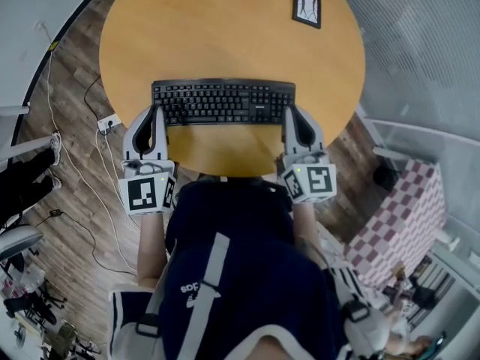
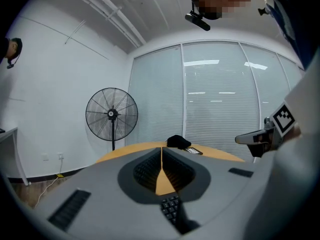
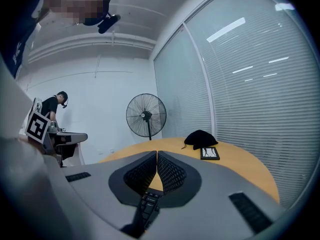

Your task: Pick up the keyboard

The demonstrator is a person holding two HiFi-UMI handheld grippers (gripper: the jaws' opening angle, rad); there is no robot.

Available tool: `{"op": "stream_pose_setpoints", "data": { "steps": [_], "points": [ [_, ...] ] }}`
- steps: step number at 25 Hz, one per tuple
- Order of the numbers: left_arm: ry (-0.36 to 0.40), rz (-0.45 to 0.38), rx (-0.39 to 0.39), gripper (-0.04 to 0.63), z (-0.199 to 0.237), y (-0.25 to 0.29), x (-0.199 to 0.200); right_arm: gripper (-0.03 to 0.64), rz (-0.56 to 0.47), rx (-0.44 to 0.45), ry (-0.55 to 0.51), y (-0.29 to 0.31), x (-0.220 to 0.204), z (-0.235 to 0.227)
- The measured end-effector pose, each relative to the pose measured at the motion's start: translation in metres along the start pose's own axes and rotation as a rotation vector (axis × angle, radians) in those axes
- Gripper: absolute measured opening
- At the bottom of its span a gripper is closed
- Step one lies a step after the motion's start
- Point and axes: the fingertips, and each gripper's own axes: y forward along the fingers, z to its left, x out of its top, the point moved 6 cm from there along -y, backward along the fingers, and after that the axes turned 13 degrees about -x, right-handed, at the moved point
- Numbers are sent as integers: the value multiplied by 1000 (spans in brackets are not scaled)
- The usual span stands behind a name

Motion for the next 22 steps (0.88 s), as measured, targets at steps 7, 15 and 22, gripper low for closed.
{"op": "stream_pose_setpoints", "data": {
  "steps": [7, 15, 22],
  "points": [
    [-8, 19, 57, 9, -7, -2, -4, 6, -5, 19, -4, 2, 2, -15],
    [-3, 64, 102, 9, -12, -1, -20, 6, 10, 3, 8, 7, -19, -34],
    [-27, 87, 125, 9, -5, 4, -37, 6, 39, -8, 33, 12, -40, -42]
  ]
}}
